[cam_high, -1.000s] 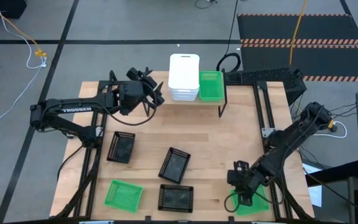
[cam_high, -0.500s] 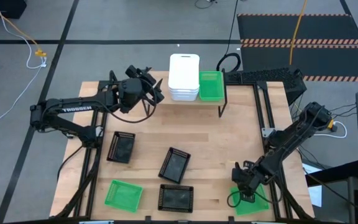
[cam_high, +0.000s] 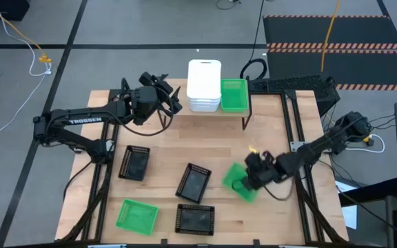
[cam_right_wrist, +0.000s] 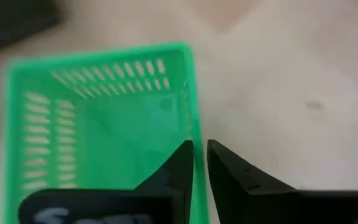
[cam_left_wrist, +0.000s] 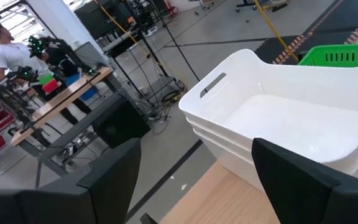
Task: Stack baskets on shelf by color
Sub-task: Stack the right green bin on top of the other green bin on the shelf
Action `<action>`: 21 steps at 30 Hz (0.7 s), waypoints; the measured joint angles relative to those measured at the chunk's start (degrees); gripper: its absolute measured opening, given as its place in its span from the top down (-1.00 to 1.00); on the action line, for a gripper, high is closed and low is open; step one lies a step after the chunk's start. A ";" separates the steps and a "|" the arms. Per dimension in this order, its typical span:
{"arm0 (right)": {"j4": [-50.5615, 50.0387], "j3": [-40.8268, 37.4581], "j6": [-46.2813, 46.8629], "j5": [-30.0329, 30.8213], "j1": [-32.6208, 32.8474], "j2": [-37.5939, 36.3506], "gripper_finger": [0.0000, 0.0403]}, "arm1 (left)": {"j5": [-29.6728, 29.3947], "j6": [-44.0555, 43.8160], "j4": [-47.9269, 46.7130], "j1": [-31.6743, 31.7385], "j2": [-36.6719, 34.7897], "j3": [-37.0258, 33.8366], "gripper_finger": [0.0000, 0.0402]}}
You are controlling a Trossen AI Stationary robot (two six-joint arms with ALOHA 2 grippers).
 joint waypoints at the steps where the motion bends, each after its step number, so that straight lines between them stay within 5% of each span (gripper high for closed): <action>1: -1.20 -0.01 -0.13 -0.09 -1.45 0.02 0.78 | -0.02 0.00 -0.38 0.00 0.00 0.00 -0.54; 12: -3.00 -0.04 -7.14 1.60 -12.00 -0.83 0.78 | -0.02 -0.32 -4.21 0.00 0.00 0.00 -0.54; 21: 6.29 -0.04 -29.21 2.82 -14.35 -11.29 0.78 | -0.08 -2.52 -6.23 0.00 0.00 0.00 -0.54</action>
